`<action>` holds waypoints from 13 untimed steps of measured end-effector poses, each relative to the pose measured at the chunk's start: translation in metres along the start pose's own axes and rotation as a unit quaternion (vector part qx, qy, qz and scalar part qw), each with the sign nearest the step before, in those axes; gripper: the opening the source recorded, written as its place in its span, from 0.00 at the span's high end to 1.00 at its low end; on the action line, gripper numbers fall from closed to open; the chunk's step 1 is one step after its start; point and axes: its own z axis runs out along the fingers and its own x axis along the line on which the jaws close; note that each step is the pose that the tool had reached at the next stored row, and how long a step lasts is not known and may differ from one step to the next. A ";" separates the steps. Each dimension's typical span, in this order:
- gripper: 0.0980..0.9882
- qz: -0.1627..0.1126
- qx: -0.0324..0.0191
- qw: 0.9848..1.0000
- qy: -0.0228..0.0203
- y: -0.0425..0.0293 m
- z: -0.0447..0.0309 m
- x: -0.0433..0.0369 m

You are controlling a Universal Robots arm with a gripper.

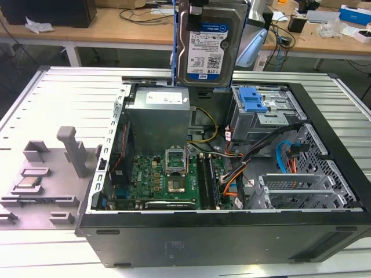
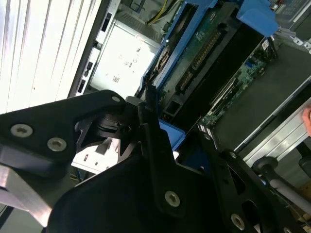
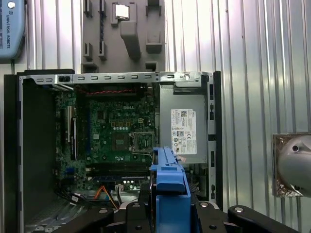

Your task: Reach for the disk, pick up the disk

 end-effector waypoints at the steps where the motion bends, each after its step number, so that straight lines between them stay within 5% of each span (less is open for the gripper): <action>1: 0.70 0.000 0.000 1.000 0.000 0.0000 0.0000 0.0000; 13: 0.70 0.000 0.000 1.000 0.000 -0.0006 0.0001 0.0120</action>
